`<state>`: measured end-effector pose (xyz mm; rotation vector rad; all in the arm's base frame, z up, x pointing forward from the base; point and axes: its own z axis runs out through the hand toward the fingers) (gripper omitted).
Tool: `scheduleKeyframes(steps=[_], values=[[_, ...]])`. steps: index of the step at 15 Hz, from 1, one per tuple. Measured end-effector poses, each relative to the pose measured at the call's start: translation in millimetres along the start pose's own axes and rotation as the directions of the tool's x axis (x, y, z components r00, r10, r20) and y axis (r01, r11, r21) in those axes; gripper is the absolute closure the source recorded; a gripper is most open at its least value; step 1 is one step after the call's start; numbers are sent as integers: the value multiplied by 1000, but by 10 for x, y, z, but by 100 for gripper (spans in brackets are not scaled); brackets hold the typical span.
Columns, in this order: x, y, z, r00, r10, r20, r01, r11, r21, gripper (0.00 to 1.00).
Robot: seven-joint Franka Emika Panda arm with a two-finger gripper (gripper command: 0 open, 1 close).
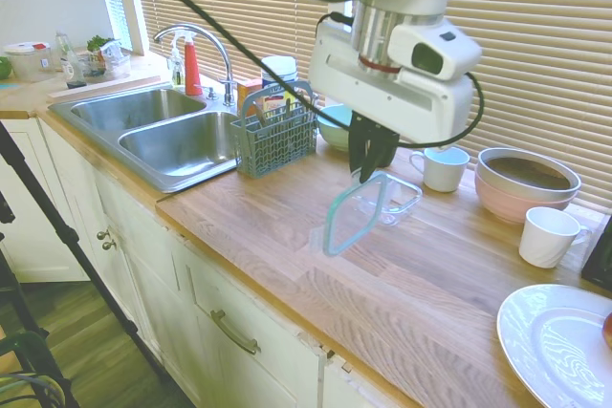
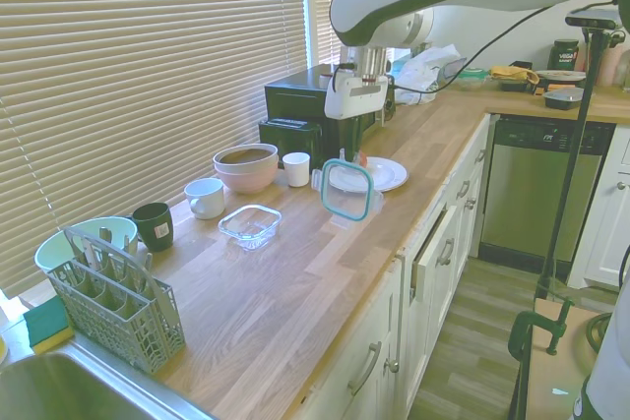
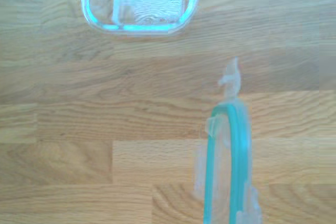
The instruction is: Cover the lid of the food container
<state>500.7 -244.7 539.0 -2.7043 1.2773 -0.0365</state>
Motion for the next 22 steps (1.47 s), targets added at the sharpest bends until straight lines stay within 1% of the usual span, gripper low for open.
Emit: scheduleKeyframes(steps=[4,10,16,22], values=[[456,-155,-60,1000,8,5,-8,999,-42,100],[870,-636,-155,999,-32,-17,30,996,-83,100],[1030,-1086,64,998,-64,-19,61,990,-127,100],[914,-1450,104,996,-83,-25,78,985,-151,100]])
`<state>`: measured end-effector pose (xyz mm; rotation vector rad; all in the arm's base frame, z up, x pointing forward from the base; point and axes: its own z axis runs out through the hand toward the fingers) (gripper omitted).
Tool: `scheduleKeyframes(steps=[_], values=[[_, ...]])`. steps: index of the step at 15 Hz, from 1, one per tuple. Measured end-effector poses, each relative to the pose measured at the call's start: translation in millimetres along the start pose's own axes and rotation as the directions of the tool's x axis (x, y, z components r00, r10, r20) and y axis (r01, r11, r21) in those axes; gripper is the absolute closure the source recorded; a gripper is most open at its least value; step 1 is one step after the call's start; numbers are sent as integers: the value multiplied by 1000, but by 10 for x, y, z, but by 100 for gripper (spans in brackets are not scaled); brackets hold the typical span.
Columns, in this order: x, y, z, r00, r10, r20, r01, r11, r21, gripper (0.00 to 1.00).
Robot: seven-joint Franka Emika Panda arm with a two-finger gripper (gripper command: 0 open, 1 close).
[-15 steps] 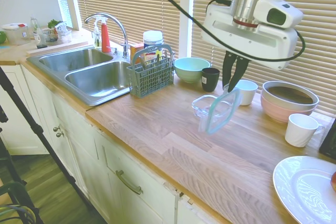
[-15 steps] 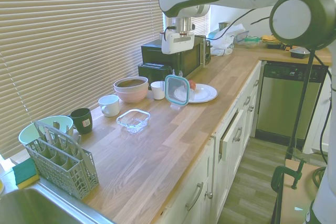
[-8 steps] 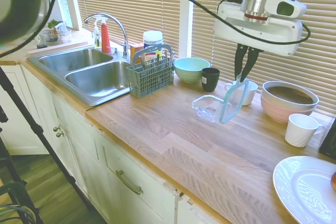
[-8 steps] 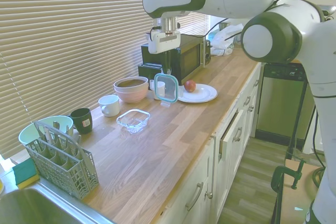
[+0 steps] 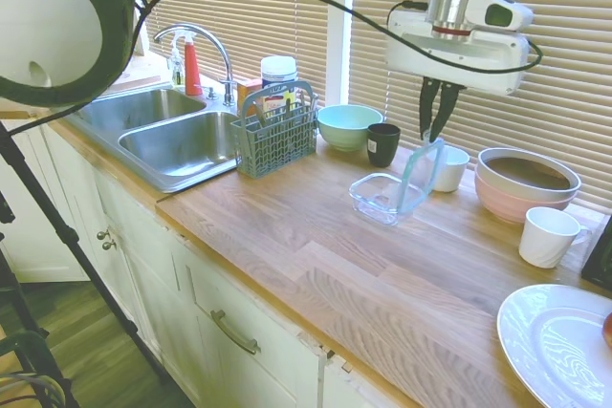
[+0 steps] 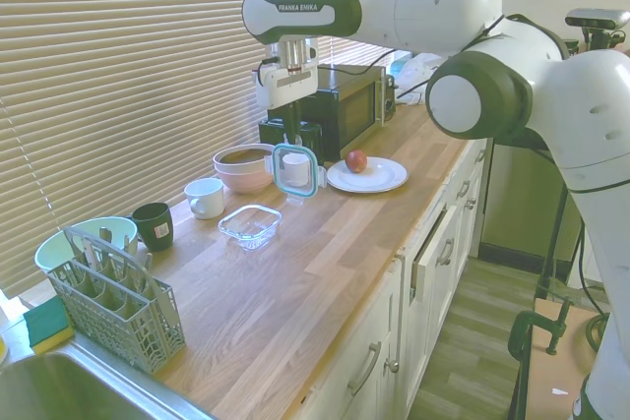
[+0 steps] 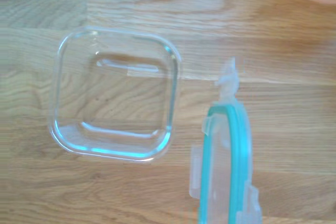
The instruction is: Cover the lid of the food container
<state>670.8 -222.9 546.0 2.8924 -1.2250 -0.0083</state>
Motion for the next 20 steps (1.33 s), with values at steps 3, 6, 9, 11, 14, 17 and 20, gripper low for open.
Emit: scheduleKeyframes(steps=[3,6,9,11,14,17,20], values=[[-68,-243,46,1000,-5,-3,5,1000,-12,100],[-72,-324,54,1000,-2,-6,2,1000,-22,100],[-48,-269,-50,1000,6,-20,-7,1000,-18,100],[-27,-199,-130,1000,16,-27,-16,1000,-14,100],[18,-123,-124,999,28,-23,-29,999,-18,100],[51,-175,-15,1000,24,-15,-24,999,-27,100],[70,-220,44,1000,20,-10,-20,999,-35,100]])
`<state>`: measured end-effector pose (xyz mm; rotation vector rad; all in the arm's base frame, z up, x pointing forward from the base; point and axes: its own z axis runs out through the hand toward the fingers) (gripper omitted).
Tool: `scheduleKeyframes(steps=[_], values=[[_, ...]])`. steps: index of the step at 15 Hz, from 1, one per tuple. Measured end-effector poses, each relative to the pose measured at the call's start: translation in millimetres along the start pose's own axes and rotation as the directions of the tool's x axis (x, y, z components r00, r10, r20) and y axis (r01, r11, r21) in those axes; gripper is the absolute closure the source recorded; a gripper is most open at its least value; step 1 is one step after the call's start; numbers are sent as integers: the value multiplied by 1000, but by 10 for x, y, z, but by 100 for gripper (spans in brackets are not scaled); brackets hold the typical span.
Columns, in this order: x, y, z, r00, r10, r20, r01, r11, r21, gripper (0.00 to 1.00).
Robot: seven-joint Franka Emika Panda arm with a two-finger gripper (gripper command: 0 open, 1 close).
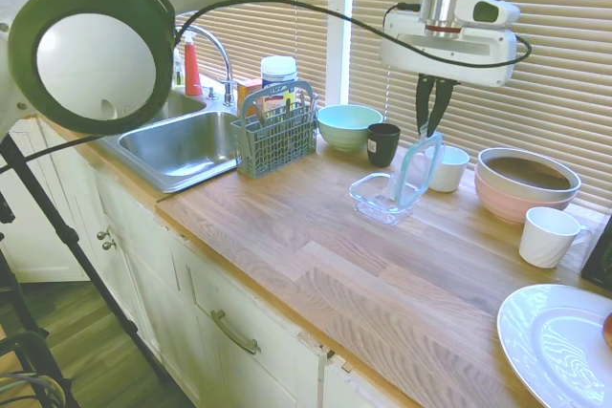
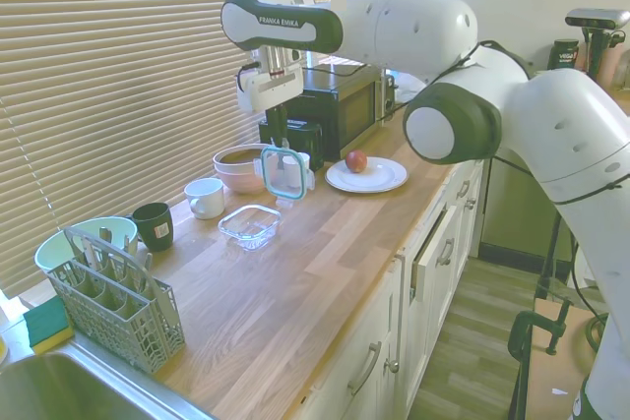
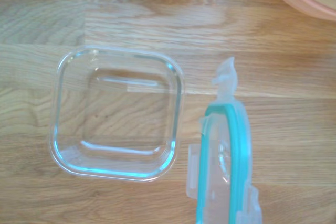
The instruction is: Cover the lid of the food container
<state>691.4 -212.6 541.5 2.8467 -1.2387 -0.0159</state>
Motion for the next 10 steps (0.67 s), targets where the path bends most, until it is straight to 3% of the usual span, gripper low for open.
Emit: scheduleKeyframes(steps=[10], values=[[6,-238,196,1000,-11,2,11,1000,-17,100]])
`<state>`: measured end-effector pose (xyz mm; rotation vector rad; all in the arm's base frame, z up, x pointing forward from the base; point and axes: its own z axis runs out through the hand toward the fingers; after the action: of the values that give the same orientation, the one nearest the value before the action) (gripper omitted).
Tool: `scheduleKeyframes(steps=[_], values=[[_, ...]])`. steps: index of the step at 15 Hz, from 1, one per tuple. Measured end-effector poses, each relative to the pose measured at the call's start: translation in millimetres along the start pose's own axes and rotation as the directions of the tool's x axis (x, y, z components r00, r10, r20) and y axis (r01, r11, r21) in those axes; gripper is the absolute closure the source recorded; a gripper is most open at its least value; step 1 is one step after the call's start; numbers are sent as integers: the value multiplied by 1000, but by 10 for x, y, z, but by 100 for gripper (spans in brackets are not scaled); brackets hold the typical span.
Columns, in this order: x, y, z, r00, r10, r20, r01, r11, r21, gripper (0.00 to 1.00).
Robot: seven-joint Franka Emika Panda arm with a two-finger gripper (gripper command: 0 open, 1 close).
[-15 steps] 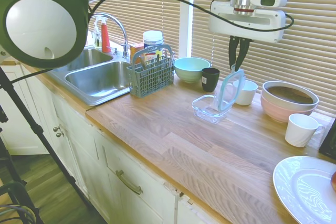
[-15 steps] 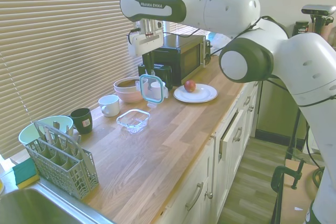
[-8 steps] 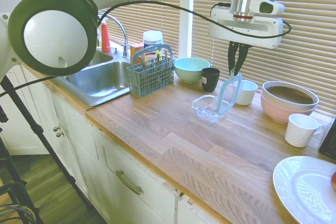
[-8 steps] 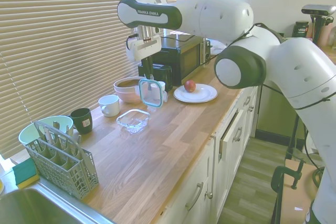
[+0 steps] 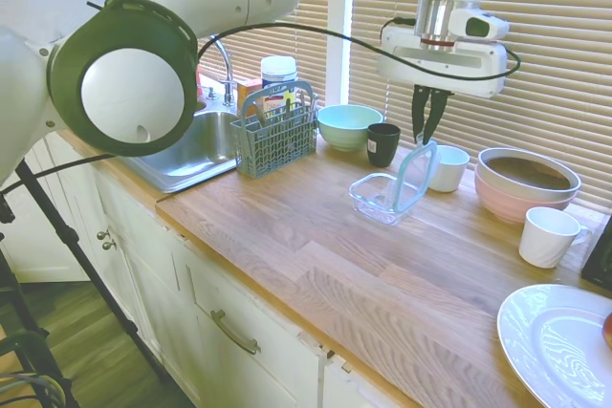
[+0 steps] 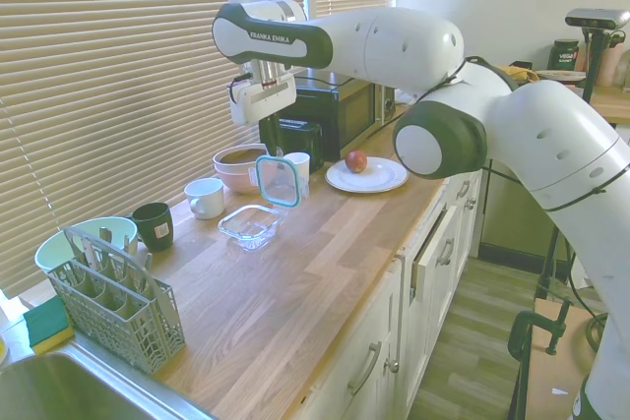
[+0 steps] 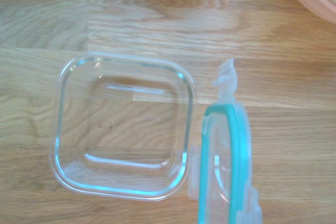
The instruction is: Cover the lid of the food container
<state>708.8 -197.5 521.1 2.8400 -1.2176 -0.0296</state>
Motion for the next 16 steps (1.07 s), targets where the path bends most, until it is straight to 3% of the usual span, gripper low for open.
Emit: scheduleKeyframes(steps=[16], values=[[-451,-844,260,999,-37,8,37,999,-32,100]])
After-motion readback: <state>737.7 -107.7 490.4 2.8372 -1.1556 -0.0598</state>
